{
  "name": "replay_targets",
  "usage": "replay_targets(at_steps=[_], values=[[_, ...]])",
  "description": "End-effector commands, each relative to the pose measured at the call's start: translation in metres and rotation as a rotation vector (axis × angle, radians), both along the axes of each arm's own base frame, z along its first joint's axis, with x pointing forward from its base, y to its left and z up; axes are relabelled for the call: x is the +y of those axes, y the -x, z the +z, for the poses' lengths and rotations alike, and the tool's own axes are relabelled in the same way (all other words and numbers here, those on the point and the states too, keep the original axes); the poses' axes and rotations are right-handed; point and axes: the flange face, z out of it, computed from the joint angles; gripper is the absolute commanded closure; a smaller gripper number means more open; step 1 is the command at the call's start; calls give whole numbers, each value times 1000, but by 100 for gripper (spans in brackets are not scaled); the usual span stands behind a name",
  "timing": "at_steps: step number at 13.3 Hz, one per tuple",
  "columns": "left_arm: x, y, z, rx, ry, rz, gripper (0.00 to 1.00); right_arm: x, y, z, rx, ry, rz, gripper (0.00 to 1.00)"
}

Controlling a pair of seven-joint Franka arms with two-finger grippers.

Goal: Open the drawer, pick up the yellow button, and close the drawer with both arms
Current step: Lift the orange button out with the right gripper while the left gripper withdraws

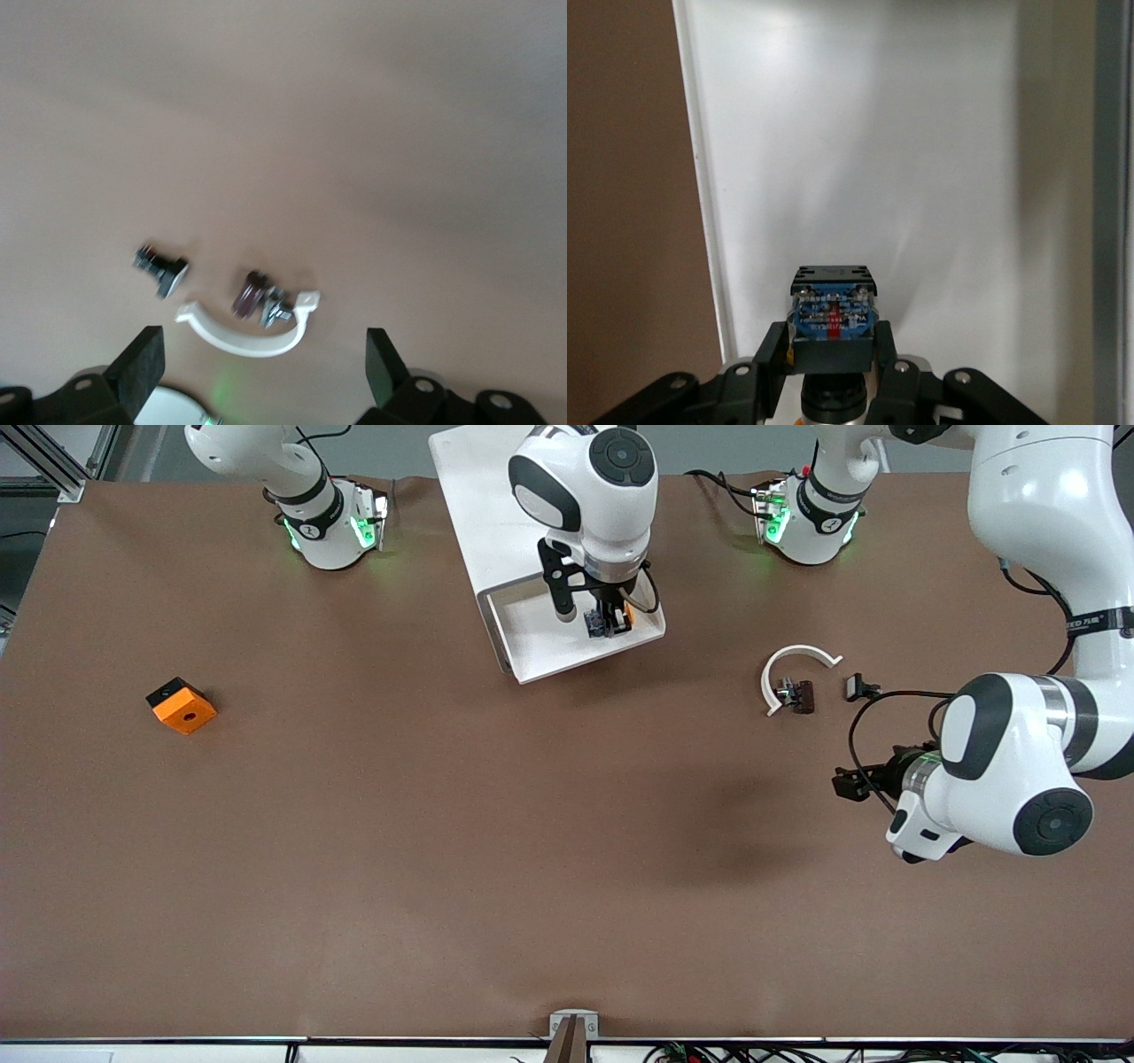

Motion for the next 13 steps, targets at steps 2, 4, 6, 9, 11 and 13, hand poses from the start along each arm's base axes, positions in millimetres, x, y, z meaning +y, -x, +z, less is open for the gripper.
replay_targets(at_steps=[2,4,6,9,11,13], values=[[-38,-3,16,-118,-35,-50,0,5,-2,2,-17,5,9,84],[-56,-6,24,-179,-34,-8,0,4,-4,4,-19,1,14,100],[-71,-4,36,-208,-32,-9,0,3,-7,16,-23,-16,28,100],[-94,0,46,-236,-19,-34,0,-7,-25,42,-25,-28,57,100],[-110,5,60,-264,-11,-48,0,-16,-37,66,-23,-32,123,100],[-129,9,69,-305,-11,-14,0,-37,-53,83,-9,-29,220,100]])
